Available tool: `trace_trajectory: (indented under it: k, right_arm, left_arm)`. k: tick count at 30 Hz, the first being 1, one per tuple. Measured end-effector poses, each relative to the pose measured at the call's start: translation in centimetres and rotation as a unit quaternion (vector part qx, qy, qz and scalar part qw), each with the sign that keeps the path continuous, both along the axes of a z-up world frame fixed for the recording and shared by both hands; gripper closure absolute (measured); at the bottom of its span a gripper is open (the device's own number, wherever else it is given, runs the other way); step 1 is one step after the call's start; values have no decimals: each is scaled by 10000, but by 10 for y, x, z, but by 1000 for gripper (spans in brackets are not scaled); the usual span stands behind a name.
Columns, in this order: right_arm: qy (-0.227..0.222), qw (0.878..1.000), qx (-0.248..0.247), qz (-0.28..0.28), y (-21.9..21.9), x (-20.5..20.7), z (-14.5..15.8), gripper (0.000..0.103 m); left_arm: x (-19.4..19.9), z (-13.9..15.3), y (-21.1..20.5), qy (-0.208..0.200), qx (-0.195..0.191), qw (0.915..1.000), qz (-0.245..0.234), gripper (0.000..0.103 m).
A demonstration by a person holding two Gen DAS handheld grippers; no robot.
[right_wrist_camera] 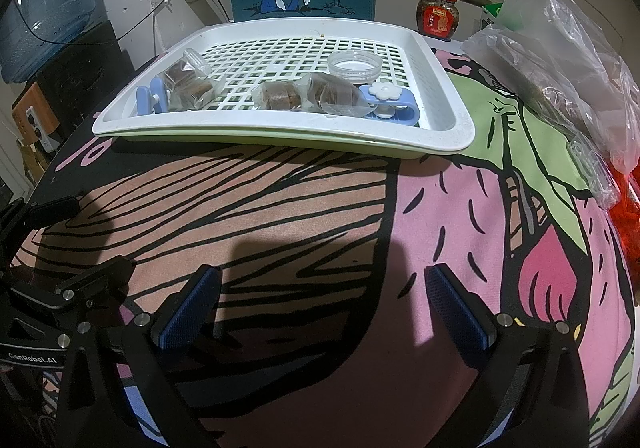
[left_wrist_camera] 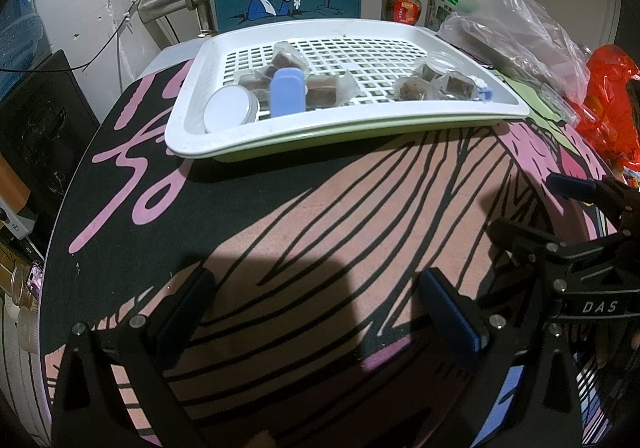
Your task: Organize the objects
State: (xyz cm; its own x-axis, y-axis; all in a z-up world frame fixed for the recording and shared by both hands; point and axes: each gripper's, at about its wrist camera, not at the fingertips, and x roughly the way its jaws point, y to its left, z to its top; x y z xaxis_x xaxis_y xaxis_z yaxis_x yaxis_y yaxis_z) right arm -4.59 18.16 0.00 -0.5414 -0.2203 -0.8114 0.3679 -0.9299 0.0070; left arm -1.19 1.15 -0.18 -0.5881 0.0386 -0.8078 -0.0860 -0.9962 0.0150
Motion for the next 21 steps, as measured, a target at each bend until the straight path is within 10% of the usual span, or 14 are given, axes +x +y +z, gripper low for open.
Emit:
trace_trajectory:
  k: [21]
  right_arm:
    - [6,10000,20,44,-4,0,0,0]
  left_arm:
    - [0,0,-6,-10,24,9997,-260,0]
